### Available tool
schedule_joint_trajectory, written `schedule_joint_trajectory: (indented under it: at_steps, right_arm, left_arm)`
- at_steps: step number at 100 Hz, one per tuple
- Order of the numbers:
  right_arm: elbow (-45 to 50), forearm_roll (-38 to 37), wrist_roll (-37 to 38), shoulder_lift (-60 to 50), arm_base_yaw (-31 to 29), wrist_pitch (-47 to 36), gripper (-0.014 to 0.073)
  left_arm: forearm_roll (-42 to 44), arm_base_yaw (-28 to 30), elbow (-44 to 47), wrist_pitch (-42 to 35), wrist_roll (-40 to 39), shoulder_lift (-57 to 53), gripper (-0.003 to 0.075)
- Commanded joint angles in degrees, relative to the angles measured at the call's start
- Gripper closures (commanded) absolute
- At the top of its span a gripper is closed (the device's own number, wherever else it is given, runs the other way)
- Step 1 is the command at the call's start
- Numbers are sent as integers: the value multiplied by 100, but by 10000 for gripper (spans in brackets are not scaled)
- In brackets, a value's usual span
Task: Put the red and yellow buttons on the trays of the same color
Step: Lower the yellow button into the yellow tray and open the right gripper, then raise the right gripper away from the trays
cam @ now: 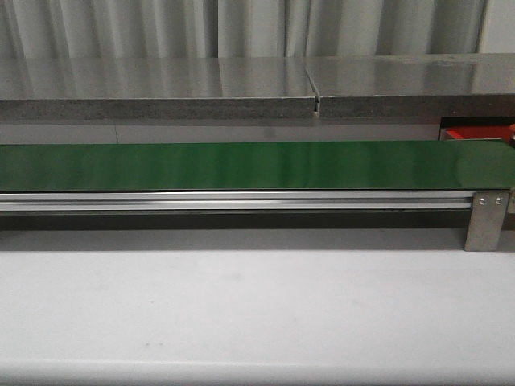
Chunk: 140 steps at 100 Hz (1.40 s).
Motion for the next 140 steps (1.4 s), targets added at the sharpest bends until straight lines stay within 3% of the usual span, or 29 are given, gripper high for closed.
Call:
schedule_joint_trajectory:
  at_steps: [1,31,49,61,82,90,108,140]
  right_arm:
    - [-120,7,-13,-334,-31,-38,103]
    - [-120,-197,-72,-1042,-31,137,103]
    - [-120,-248,-80,-1537,17,700,132]
    - [-120,-265,-203,-1773,259,859,270]
    - [-120,-278,-466,-2071,1133,889,601]
    - [-120,-295,-473,-2131,1459,863,676]
    - [-120,-295,-485,-2250,2204,681,664]
    - [-120,-295,-485,-2623,2921,530,664]
  left_arm:
    - [-143,-29,-166,-367,3,-17,741]
    - [-143,-29,-166,-367,3,-17,741]
    - [-143,-29,-166,-367,3,-17,741]
    - [-143,-29,-166,-367,3,-17,741]
    - [-143,-29,-166,-367,3,-17,741]
    - [-143,-29,-166,-367,3,-17,741]
    - [-143,-29,-166,-367,3,-17,741]
    - [-143,-29,-166,-367,3,-17,741]
